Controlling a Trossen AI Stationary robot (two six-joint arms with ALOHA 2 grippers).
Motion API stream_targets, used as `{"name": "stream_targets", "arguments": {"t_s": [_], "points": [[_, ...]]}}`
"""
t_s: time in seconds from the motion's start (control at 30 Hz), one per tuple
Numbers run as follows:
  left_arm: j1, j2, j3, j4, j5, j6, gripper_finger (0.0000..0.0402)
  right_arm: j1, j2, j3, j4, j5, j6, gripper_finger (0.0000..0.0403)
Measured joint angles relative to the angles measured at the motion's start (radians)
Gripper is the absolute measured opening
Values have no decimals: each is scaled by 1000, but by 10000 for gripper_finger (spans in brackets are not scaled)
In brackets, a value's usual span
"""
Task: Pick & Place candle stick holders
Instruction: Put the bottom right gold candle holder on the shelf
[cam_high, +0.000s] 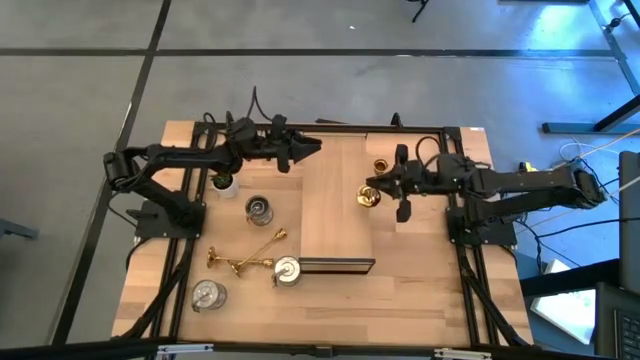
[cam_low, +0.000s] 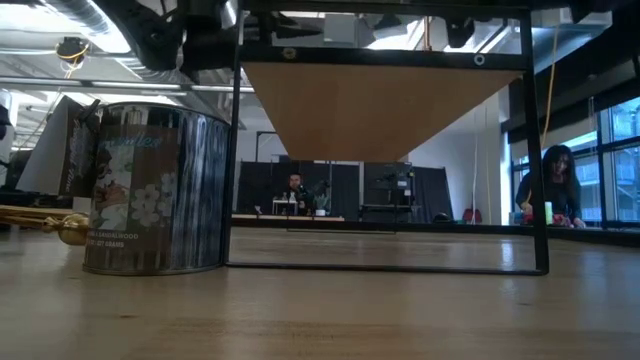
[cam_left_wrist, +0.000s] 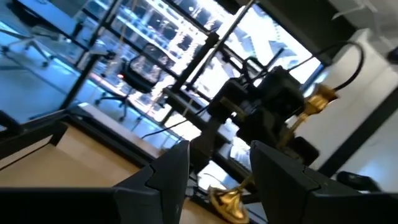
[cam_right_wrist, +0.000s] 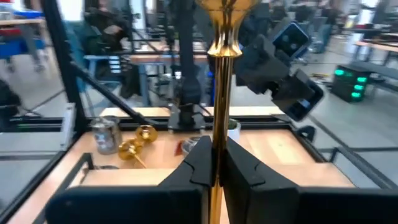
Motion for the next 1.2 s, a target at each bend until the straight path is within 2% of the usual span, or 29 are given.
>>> {"name": "stream_targets", "arguments": {"t_s": [0.2, 0.33, 0.53, 0.7, 0.87, 1.2], "points": [[-25, 0, 0, -3, -75, 29, 166, -114, 74, 0, 64, -168, -9, 15], [-24, 0, 0, -1, -86, 17, 166, -174, 130, 0, 127, -256, 1, 15], [-25, 0, 0, 0, -85, 15, 166, -269, 172, 0, 193, -262, 4, 15], [-25, 0, 0, -1, -85, 20, 166, -366, 194, 1, 193, -221, 8, 15], [-24, 0, 0, -1, -85, 22, 166, -449, 224, 1, 276, -282, 17, 15], [-24, 0, 0, -1, -85, 23, 166, -466, 340, 1, 348, -295, 23, 15]]}}
